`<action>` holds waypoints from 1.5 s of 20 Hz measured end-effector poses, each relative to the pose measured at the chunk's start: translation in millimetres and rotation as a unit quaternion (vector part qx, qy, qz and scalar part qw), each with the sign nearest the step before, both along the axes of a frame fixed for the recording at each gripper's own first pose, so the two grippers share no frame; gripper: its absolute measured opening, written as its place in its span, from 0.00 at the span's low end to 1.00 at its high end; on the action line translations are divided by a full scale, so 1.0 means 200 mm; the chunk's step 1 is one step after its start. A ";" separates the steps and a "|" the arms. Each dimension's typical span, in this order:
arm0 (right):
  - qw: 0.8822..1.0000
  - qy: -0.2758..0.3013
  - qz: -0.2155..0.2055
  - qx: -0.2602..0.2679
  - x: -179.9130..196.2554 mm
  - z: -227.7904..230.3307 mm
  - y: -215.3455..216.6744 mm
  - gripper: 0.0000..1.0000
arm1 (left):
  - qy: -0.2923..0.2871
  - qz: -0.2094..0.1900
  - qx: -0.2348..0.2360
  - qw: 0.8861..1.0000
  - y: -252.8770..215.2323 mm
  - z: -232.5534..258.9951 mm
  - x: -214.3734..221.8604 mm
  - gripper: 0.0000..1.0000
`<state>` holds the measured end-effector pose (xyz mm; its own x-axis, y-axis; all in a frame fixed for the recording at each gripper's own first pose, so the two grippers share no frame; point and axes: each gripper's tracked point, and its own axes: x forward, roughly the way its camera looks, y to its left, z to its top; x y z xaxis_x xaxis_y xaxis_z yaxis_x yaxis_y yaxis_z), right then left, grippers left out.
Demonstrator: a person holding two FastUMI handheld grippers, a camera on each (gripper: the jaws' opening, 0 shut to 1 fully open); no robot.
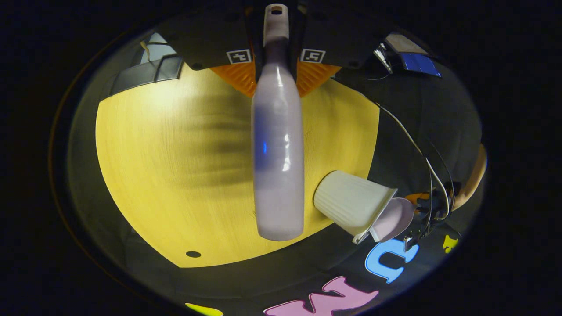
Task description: Pick up the small broom and dustpan from the desktop, sweep the trash into the dustpan with the broom, and then empty the trash into the garbage bin.
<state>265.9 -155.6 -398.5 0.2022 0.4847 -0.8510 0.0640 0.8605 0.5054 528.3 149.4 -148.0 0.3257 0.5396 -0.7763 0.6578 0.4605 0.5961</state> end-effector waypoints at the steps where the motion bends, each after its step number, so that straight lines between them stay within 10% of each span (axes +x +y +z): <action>1: 1.000 -0.001 0.000 -0.003 0.01 -0.01 0.00 0.26 | -0.008 0.008 -0.018 1.000 -0.02 0.01 0.00 0.28; 10: 0.999 0.003 0.023 -0.033 0.12 0.00 0.00 0.26 | -0.186 0.004 -0.205 0.961 -0.16 -0.09 -0.05 0.28; 20: 0.991 0.037 0.055 -0.117 0.05 -0.17 -0.15 0.27 | -0.164 0.066 -0.501 0.847 -1.12 -0.66 -0.42 0.28; 30: 0.980 0.100 0.041 -0.167 0.02 -0.61 -0.10 0.26 | -0.083 0.248 -0.462 0.847 -1.31 -1.73 -0.72 0.29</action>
